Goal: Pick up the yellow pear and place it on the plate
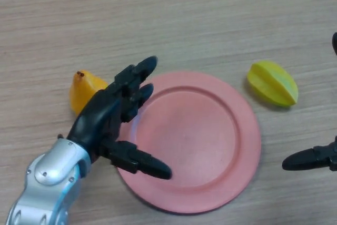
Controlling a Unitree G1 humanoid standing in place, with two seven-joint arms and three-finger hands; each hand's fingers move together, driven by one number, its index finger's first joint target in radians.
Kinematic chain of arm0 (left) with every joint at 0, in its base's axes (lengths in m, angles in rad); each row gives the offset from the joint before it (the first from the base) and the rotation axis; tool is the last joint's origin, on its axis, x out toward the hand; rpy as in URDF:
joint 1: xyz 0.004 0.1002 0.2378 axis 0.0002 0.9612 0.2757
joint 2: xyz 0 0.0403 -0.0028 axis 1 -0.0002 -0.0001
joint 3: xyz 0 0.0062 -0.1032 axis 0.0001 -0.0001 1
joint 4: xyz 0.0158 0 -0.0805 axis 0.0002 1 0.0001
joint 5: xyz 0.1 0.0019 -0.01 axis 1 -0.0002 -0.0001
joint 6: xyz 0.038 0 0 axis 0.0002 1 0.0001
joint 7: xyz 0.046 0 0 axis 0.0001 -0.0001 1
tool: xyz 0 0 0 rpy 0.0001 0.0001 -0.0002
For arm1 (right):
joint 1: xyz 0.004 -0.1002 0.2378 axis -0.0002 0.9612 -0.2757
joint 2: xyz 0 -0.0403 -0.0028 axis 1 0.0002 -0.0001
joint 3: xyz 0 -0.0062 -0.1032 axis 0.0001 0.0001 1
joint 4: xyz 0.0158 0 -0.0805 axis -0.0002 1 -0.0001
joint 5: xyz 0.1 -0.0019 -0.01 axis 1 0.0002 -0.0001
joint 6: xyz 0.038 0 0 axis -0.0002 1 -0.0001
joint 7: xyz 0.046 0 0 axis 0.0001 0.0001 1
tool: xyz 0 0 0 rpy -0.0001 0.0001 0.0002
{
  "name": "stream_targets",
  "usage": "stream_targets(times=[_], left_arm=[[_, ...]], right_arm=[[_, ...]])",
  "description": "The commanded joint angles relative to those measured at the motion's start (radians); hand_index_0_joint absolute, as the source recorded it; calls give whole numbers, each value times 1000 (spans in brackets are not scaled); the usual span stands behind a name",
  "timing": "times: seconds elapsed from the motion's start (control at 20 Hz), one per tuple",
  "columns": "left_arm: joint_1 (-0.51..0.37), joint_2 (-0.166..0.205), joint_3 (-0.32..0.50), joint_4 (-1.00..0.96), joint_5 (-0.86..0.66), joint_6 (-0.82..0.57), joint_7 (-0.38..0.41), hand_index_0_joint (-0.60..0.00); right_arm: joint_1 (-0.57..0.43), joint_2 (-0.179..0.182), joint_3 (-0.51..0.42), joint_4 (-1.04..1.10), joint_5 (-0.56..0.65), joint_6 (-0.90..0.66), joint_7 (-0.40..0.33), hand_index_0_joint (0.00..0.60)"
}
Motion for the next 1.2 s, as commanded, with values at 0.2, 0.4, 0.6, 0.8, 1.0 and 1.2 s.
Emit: stream_targets(times=[0.2,0.4,0.6,0.8,1.0,1.2], left_arm=[[-168,204,345,454,91,-601,562,0],[-128,251,351,269,223,-760,731,0],[-87,167,285,-1,15,-669,453,0],[-58,134,266,-178,-63,-543,287,0],[-40,128,267,-278,-130,-435,207,0],[-25,120,263,-337,-160,-391,182,0]], right_arm=[[-24,-41,-59,-14,58,-169,-1,0],[-11,-41,-68,4,68,-185,9,0],[-18,-46,-74,12,62,-189,12,0],[-11,-41,-69,7,71,-180,8,0],[-6,-36,-55,2,59,-176,5,0],[-7,-29,-39,-9,60,-169,-5,0]])
